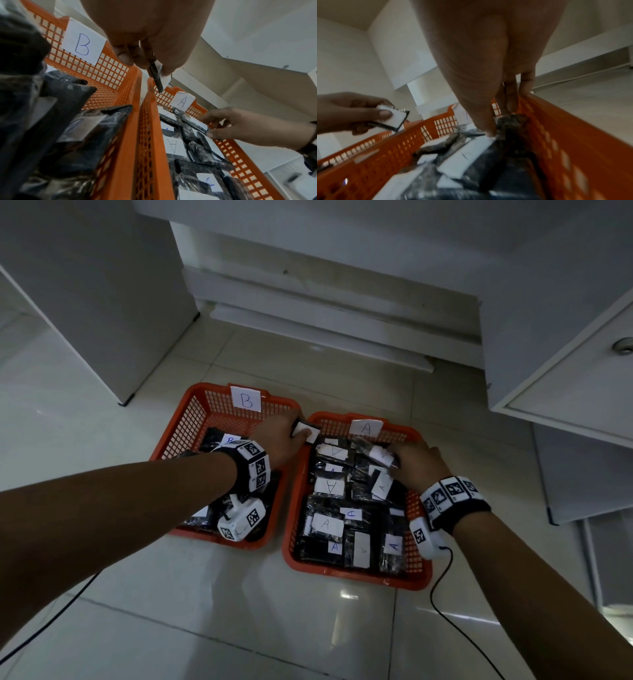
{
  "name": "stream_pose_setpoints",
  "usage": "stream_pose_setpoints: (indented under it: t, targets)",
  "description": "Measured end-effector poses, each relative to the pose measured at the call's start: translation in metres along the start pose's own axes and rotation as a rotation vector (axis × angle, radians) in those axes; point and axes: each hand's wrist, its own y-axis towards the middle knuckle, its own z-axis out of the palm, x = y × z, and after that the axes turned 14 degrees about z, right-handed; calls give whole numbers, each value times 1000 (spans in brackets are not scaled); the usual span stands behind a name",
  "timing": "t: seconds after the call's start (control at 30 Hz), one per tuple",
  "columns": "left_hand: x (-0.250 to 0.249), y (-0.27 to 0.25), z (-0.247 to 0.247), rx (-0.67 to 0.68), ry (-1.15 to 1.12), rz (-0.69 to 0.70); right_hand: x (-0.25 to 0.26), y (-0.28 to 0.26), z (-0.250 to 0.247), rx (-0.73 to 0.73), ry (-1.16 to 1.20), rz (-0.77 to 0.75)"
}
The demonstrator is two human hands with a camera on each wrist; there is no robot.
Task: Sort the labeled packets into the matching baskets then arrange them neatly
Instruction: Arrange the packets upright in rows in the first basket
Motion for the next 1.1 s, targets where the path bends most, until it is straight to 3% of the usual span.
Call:
stream_pose_setpoints:
  t: [0.2,0.33,0.6,0.87,1.1]
  targets:
    - [-3,-1,4,-2,19,18,-4,-4,1,7,130,-3]
    - [-4,4,2,-6,5,18,1,-18,-11,9,422,-13]
    - [-5,18,-7,-138,6,-98,78,-50,15,152,837,39]
    - [-2,2,-16,-129,-36,-77,110,-31,48,340,884,139]
    - [3,-5,-30,-131,-11,-91,121,-31,40,223,701,91]
